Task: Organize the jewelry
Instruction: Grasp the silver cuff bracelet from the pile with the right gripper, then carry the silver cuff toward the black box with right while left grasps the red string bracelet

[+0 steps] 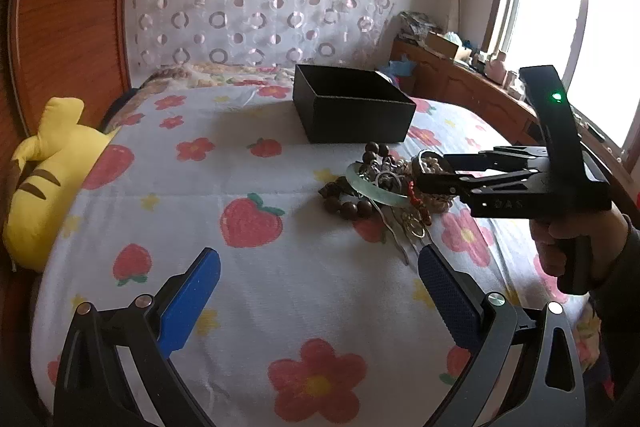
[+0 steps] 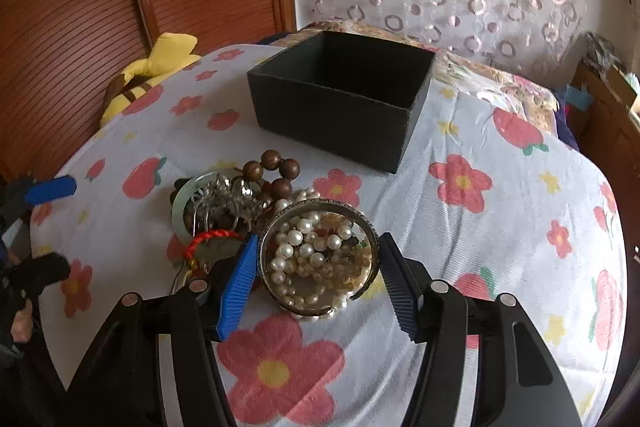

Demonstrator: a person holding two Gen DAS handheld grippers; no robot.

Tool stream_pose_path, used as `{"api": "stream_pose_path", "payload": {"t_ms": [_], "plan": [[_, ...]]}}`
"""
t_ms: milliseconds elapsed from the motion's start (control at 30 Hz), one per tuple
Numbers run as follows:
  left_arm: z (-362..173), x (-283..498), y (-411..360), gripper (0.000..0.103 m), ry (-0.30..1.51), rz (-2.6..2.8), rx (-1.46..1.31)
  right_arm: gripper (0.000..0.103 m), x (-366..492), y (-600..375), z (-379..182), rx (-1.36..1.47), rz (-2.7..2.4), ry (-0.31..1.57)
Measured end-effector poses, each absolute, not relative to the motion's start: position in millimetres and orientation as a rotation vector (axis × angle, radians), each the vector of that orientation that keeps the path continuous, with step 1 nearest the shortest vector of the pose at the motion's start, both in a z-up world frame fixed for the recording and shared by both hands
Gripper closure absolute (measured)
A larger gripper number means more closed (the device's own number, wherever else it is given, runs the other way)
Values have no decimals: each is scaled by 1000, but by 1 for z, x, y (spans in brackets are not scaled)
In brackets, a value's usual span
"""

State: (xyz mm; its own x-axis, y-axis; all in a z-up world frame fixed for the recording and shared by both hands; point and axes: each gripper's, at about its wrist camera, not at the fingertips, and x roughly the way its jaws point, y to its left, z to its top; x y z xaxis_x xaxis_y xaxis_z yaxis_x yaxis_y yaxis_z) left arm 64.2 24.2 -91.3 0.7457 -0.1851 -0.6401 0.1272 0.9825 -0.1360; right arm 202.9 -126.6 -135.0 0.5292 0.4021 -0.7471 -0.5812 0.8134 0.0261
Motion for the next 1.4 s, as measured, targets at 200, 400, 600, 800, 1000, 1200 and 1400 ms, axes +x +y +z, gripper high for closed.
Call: {"api": "stream_pose_path", "payload": {"t_ms": [200,400,600,800,1000,1200,1400], "plan": [[-95,66,20,16,727,-193,-87,40,176,-152,-120,-212,574,753],[-93,69,7,41,748,-269,-93,40,142,-179,-121,-185,569,734],[-88,84,-10,60,762,-323,-54,40,124,-188,-132,-183,553,738],[-91,109,-31,74,815,-389,-47,40,126,-191,-137,-172,535,731],[-95,127,-43,77,856,-406,-49,40,128,-197,-138,-129,532,731],[-100,139,-53,77,875,-391,-29,40,128,-194,-138,-127,529,727],[-100,146,-56,93,876,-352,-6,40,129,-196,-138,-123,522,724]]}}
